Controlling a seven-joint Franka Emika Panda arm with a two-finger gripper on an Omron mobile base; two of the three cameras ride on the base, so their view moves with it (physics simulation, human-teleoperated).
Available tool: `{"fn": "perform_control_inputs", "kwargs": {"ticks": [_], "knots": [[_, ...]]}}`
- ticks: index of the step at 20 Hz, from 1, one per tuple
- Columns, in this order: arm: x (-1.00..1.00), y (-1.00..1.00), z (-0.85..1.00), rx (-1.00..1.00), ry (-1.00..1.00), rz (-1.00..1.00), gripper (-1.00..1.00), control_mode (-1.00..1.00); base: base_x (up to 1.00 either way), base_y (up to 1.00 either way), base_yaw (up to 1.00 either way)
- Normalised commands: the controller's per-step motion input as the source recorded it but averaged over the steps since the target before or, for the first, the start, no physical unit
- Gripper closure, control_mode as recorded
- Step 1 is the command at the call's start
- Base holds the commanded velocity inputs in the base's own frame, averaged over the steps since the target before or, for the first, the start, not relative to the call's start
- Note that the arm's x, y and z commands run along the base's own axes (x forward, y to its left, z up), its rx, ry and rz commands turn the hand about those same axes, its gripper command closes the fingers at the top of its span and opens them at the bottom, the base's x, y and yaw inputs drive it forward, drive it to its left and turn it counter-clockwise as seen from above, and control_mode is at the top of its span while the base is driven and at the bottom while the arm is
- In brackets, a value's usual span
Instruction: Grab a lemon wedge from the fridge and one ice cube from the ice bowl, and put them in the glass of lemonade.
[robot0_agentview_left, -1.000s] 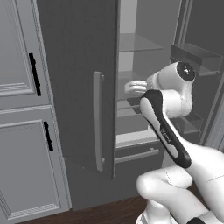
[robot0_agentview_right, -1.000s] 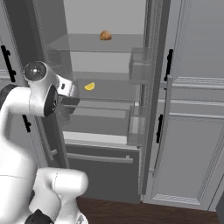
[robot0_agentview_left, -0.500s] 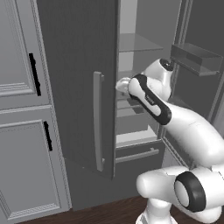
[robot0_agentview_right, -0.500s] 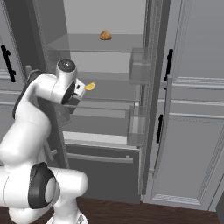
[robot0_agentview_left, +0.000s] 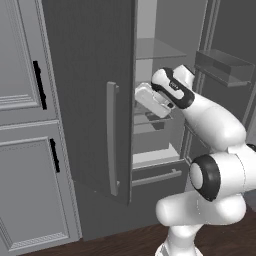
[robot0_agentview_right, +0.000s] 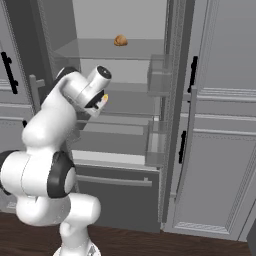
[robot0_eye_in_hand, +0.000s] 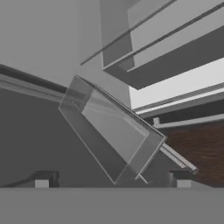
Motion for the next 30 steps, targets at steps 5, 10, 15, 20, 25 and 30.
{"fn": "perform_control_inputs", "kwargs": {"ticks": [5,10,15,20,25,30], "knots": [[0.05,0.44,-0.32,0.14,0.14,0.15,-1.00,-1.00,0.00,0.00,0.00],[0.03,0.50,-0.34,0.14,0.07,0.09,-1.00,-1.00,0.00,0.00,0.00],[-0.59,0.60,-0.02,0.08,0.01,0.02,-1.00,-1.00,0.00,0.00,0.00],[-0.74,0.85,0.00,0.09,0.00,0.04,-1.00,-1.00,0.00,0.00,0.00],[-0.74,0.98,0.00,0.08,0.00,0.03,-1.00,-1.00,0.00,0.00,0.00],[-0.58,1.00,0.07,0.03,-0.03,0.02,-1.00,-1.00,0.00,0.00,0.00]]}}
